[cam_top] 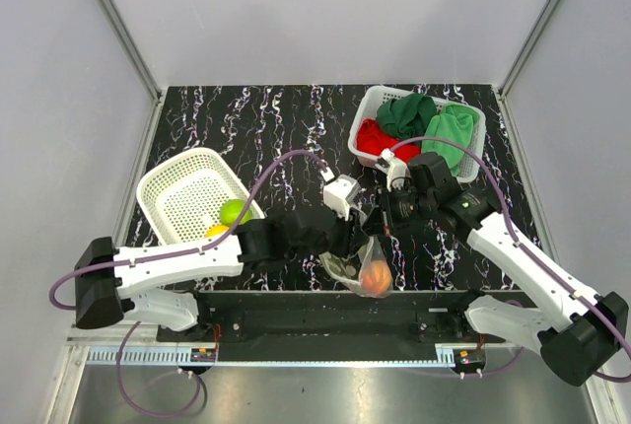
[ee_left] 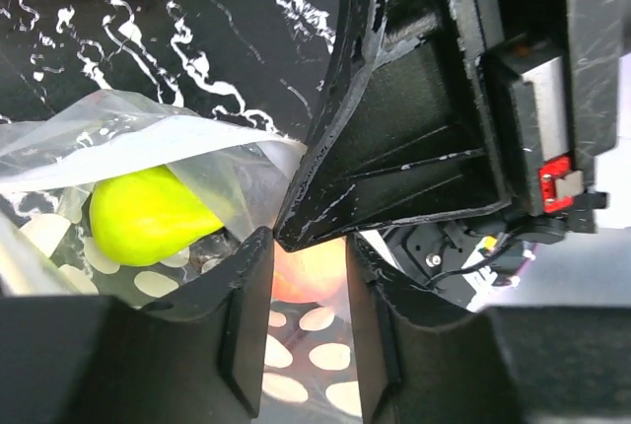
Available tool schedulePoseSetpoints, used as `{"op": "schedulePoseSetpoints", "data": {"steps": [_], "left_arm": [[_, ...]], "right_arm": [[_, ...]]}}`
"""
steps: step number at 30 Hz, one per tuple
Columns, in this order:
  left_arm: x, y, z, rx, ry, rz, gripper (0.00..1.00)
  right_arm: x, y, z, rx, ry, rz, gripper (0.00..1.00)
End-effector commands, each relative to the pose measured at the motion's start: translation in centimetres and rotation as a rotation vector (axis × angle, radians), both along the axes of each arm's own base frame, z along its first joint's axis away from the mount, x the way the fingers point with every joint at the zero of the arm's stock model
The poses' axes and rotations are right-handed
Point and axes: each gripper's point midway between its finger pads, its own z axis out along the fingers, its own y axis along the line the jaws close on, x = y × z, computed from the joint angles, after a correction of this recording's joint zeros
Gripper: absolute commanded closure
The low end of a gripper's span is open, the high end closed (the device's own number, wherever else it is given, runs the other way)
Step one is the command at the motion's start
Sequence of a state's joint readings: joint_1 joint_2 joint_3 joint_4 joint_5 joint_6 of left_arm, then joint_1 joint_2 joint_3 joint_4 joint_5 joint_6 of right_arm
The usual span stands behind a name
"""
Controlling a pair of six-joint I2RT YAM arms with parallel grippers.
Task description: Open the zip-top bag and remove the fake food
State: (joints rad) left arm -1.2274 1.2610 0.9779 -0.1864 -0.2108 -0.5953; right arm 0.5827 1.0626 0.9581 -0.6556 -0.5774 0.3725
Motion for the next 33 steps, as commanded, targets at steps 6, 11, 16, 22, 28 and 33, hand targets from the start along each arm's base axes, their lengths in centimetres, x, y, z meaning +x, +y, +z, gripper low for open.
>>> {"op": "schedulePoseSetpoints", "data": {"steps": [6,11,16,22,28,33], "left_arm": [[2.5,-0.1,-4.3,0.15,-0.021,0.124,0.78],[2.3,1.4,-5.0,0.144,-0.014,0.15,0.79],[2.2,1.2,-5.2,0.138,-0.015,0.138,0.66],[2.9,0.2,-7.5,0.212,-0.011,0.155,0.58],[4.9,0.6,-9.6,0.319,-0.019,0.286,0.35],[5.9,0.8,-10.9,0.354,-0.011,0.377,0.19]], "right_arm": [[-1.6,0.5,2.4,0.078,-0.015,0.049,1.0],[-1.1,-0.8,2.8,0.001,-0.063,0.015,1.0],[-1.2,-0.6,3.6,0.012,-0.068,0.026,1.0],[-1.4,-0.2,2.7,0.023,-0.03,0.044,1.0],[-1.6,-0.1,2.1,0.025,-0.012,0.044,1.0],[-1.8,-0.2,1.9,0.027,-0.006,0.044,1.0]]}}
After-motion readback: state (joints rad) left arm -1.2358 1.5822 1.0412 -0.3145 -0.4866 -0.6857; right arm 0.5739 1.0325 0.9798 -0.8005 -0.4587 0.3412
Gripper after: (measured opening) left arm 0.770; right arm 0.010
